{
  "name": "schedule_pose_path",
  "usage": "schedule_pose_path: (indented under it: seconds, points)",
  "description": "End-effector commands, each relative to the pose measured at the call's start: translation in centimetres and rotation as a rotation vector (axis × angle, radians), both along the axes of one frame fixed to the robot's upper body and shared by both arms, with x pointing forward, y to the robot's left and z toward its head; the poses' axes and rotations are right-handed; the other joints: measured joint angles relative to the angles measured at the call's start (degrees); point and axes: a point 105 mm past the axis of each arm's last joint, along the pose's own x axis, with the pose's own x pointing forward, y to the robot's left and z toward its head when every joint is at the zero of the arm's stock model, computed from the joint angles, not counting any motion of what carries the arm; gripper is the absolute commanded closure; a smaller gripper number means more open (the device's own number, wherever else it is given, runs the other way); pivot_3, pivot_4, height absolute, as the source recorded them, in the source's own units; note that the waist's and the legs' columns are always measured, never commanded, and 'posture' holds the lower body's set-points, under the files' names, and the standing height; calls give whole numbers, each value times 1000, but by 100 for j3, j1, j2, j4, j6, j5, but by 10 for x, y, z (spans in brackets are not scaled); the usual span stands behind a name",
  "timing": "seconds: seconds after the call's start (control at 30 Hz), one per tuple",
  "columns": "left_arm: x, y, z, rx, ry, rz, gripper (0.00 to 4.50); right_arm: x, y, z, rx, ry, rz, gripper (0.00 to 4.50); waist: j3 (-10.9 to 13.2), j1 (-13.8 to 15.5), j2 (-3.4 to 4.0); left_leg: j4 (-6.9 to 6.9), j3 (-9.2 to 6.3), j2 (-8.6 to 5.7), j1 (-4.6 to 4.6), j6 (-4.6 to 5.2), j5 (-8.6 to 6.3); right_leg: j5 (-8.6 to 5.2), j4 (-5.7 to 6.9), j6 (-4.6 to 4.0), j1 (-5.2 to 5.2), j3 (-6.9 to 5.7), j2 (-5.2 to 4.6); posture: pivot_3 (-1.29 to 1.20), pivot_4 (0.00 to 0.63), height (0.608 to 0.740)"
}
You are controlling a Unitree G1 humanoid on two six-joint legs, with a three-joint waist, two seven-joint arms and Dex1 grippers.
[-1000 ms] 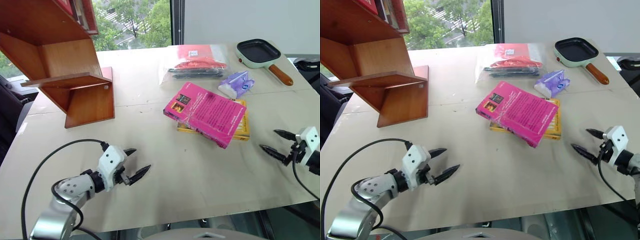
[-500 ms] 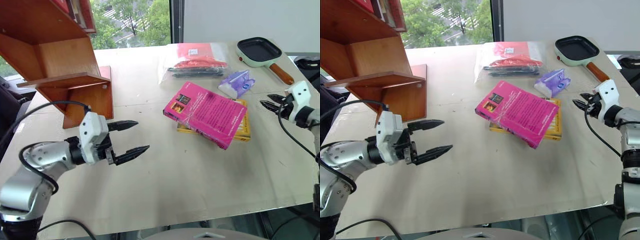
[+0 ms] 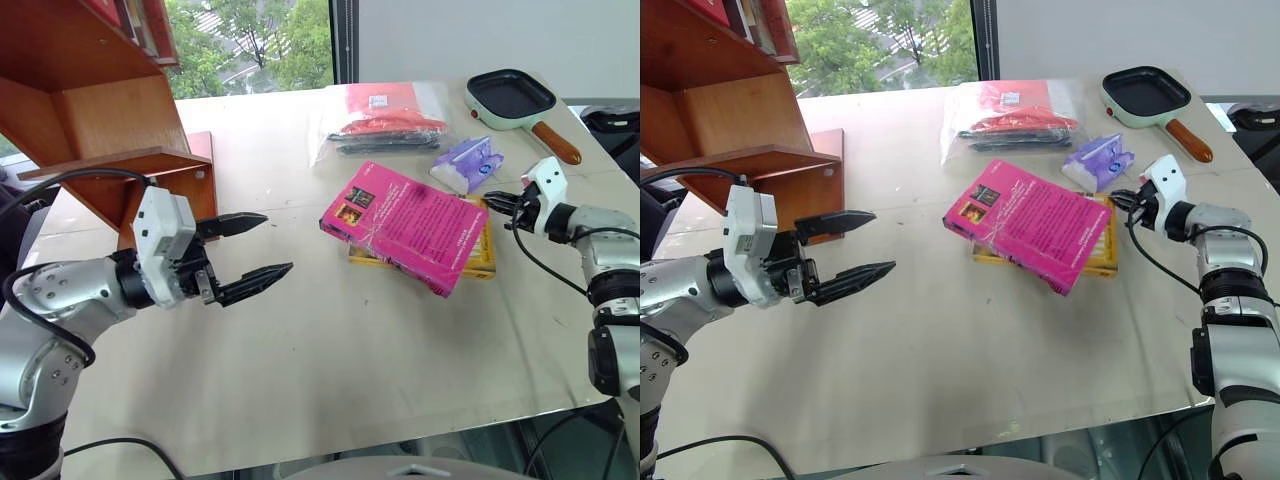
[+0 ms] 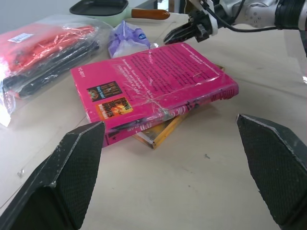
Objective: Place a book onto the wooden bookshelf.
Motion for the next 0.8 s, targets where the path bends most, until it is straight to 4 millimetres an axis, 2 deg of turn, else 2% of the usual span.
schedule_pose_path:
  seconds: [0.03, 0.3, 0.53, 0.67, 0.8]
  points:
    - [-4, 4, 9, 16, -32, 12, 0, -16, 17, 3, 9, 23, 144, 4428, 0, 4, 0, 0, 0, 0, 0, 0, 0, 0, 0, 0, 0, 0, 0, 0, 150, 740]
    - [-7, 8, -2, 26, 24, 23, 0, -48, 45, -6, 32, 95, 259, 4428, -1, 14, 0, 2, -4, -1, 0, -1, 0, 1, 12, 0, -6, 0, -3, 0, 150, 740]
    - [-7, 11, -13, 60, 66, 14, 0, -57, 61, -7, 52, 103, 279, 4428, -1, 16, 0, 10, 2, -2, 12, -8, 4, 2, 56, -5, -11, 6, -2, 0, 150, 740]
    - [-7, 9, -15, 56, 73, 13, 0, -57, 61, -9, 52, 104, 274, 4428, -1, 16, -1, 15, 0, -2, 14, -7, 5, 3, 67, -7, -11, 4, 1, 0, 150, 740]
    - [-8, 0, -22, 1, 117, 12, 0, -52, 49, -7, 47, 82, 224, 4428, -1, 16, -1, 17, 0, -3, 14, -19, 12, 3, 69, -7, -11, 4, 3, 0, 150, 740]
